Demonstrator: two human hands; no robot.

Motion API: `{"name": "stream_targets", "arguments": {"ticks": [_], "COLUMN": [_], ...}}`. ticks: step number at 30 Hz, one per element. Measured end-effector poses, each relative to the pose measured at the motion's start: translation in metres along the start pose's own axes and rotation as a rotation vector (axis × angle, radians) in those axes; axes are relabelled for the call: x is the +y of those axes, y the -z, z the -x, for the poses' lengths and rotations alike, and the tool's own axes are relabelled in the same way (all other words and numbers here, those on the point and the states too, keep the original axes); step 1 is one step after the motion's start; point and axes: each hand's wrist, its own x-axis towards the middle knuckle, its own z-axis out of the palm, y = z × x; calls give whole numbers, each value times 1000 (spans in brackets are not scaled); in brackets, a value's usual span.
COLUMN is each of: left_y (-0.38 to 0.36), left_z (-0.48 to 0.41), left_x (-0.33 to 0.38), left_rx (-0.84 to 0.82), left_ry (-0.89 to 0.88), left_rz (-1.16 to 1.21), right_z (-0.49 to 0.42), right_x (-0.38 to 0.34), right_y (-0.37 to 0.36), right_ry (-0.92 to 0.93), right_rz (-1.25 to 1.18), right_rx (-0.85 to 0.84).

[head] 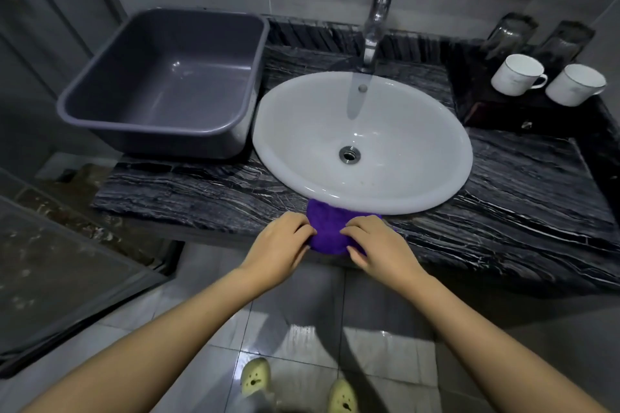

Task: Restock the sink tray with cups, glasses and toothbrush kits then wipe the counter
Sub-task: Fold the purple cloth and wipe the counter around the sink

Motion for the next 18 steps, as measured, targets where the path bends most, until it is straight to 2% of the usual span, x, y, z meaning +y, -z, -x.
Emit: {"name": "stream_targets", "arguments": {"ticks": [4, 8, 13, 18], "left_y": [13, 42, 78, 81], "left_z": [-7, -12, 6, 43], "left_x": [-11, -36, -84, -123], "left_rx": [60, 152, 233, 323], "left_ry": [97, 149, 212, 260], "left_rz": [110, 125, 65, -46], "right_z": [-16, -54, -111, -145], "right_x": [-5, -28, -73, -115], "right_y": [18, 37, 41, 11], "right_ry": [-55, -21, 47, 98], "right_rz": [-67, -112, -161, -177], "right_rx": [-4, 44, 58, 82]}}
